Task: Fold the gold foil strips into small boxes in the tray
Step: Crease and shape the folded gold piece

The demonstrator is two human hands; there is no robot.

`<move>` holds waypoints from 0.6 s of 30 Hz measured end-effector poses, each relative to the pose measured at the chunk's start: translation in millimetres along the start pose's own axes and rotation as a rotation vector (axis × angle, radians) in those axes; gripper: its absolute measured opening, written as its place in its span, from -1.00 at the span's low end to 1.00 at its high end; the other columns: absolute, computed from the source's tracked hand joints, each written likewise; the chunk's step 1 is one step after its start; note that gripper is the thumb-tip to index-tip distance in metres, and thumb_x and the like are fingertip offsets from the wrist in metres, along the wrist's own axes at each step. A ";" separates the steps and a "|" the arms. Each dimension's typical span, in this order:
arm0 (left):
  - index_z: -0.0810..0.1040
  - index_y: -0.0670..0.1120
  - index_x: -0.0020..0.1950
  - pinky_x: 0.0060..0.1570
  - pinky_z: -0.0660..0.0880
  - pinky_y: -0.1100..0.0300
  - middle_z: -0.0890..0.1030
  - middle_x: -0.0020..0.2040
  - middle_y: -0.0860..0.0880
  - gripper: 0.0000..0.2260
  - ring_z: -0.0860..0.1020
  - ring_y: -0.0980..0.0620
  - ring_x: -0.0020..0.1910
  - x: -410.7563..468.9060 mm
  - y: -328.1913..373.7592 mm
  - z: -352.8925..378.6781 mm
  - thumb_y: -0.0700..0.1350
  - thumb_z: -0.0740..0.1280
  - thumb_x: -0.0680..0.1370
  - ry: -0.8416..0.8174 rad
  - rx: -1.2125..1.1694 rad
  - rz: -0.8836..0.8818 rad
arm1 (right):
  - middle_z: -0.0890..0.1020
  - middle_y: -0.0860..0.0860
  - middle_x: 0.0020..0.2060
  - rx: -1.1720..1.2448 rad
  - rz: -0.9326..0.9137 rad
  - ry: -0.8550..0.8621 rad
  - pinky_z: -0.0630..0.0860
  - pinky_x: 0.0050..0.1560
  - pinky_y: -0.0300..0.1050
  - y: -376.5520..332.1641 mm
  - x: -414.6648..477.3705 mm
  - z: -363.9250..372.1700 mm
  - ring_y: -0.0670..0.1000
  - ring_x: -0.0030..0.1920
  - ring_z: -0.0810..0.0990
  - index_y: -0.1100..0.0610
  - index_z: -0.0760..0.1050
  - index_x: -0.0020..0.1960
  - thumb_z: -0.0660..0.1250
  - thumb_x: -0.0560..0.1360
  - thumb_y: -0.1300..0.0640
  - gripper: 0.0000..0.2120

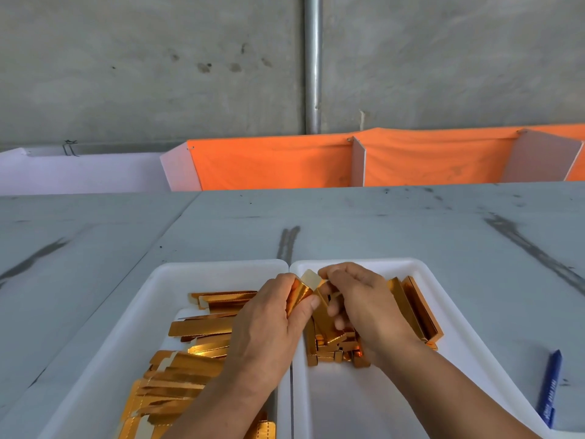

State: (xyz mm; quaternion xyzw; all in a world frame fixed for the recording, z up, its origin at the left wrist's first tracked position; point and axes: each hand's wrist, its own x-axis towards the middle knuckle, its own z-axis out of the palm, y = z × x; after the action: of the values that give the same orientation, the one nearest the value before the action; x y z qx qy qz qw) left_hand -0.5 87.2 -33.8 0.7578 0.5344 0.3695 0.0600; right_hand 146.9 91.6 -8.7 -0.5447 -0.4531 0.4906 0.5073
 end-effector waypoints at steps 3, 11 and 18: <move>0.36 0.13 0.03 -0.38 0.28 0.41 0.37 -0.25 0.18 -0.69 0.42 0.19 -0.28 0.1 0.4 0.4 0.31 0.10 0.49 0.006 0.008 0.020 | 0.58 0.04 -0.44 0.008 0.068 -0.093 0.43 -0.46 -0.24 0.2 -1.2 2.4 -0.03 -0.51 0.41 0.18 0.61 -0.06 0.21 0.64 0.08 -0.73; 0.40 0.09 0.11 -0.34 0.27 0.45 0.41 -0.16 0.19 -0.57 0.44 0.17 -0.23 0.4 -0.7 2.2 0.34 0.01 0.47 0.013 0.088 0.062 | 0.55 0.06 -0.47 0.024 0.013 -0.109 0.43 -0.46 -0.23 -0.5 -3.8 5.0 -0.03 -0.53 0.41 0.30 0.58 -0.04 0.22 0.63 0.10 -0.72; 0.40 0.08 0.17 -0.32 0.29 0.48 0.41 -0.10 0.19 -0.48 0.44 0.19 -0.19 1.1 0.2 1.2 0.36 -0.07 0.44 0.007 0.135 0.079 | 0.54 0.07 -0.47 0.013 -0.046 -0.125 0.43 -0.46 -0.24 0.5 -4.1 5.7 -0.05 -0.52 0.43 0.15 0.64 -0.13 0.34 0.58 0.02 -0.77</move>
State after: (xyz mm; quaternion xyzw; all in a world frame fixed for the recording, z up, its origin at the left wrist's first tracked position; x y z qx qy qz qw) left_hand 0.6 88.4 -34.0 0.7793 0.5282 0.3371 -0.0078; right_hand 140.7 88.1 -8.9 -0.4990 -0.4931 0.5150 0.4925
